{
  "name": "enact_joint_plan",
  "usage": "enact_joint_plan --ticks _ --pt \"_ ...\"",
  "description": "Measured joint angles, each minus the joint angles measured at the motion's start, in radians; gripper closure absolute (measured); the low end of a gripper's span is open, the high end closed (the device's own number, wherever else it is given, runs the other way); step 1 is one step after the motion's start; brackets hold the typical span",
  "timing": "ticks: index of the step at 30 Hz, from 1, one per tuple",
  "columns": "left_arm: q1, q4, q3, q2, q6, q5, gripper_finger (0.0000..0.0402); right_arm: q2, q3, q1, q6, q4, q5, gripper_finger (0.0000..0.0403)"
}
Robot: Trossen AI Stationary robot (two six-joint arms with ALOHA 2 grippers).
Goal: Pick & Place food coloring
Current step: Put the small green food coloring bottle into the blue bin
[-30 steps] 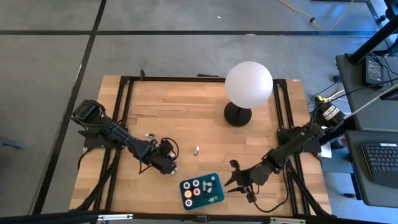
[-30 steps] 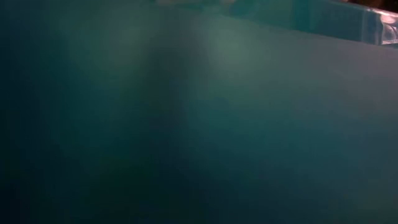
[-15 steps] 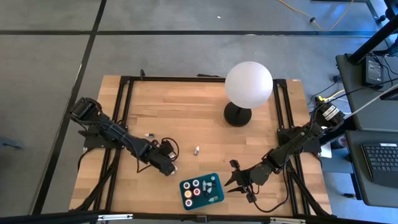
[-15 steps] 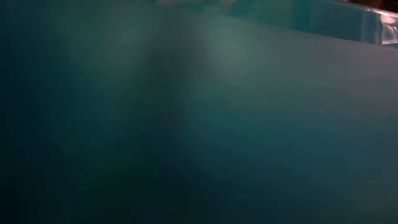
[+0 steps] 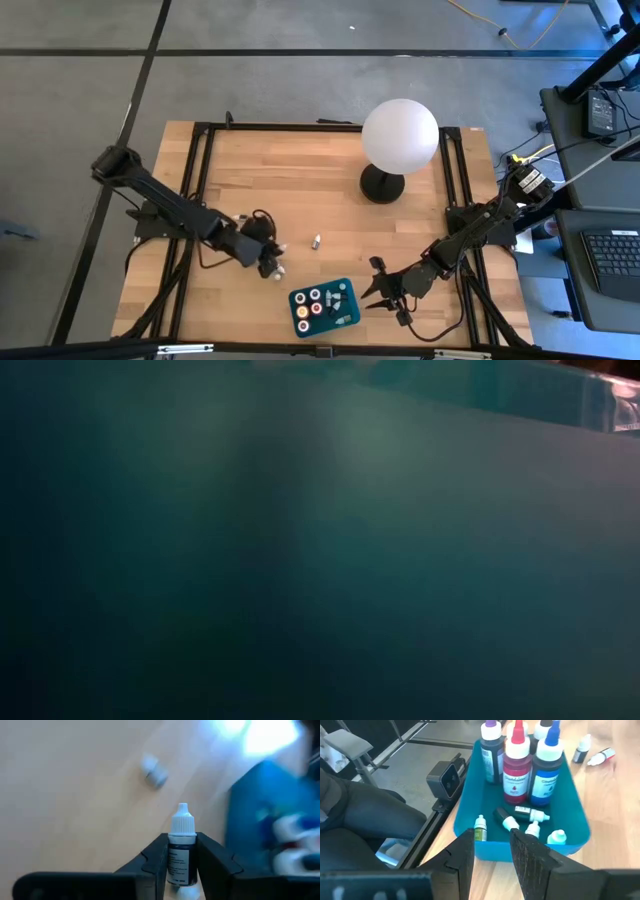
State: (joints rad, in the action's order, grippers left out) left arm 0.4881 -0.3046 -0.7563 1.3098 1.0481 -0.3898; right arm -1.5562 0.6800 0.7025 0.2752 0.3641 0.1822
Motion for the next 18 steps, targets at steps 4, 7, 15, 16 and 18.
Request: enact_joint_plan --ticks 4,7,15,16,18 --pt "0.000 0.230 0.000 -0.020 -0.187 -0.078 0.0311 0.000 0.000 0.000 -0.025 0.003 0.074 0.0274" --pt "-0.002 0.461 -0.001 -0.005 -0.360 -0.091 0.0312 0.000 0.000 0.000 -0.025 0.005 0.146 0.0274" --pt "-0.020 0.891 -0.002 0.113 -0.653 0.016 0.0314 0.000 0.000 0.000 -0.024 0.004 0.165 0.0274" --pt "-0.026 0.919 -0.002 0.132 -0.652 0.037 0.0314 0.000 0.000 0.000 -0.024 0.005 0.165 0.0274" --pt "-0.039 0.958 -0.002 0.170 -0.646 0.049 0.0313 0.000 0.000 0.000 -0.024 0.007 0.165 0.0274"
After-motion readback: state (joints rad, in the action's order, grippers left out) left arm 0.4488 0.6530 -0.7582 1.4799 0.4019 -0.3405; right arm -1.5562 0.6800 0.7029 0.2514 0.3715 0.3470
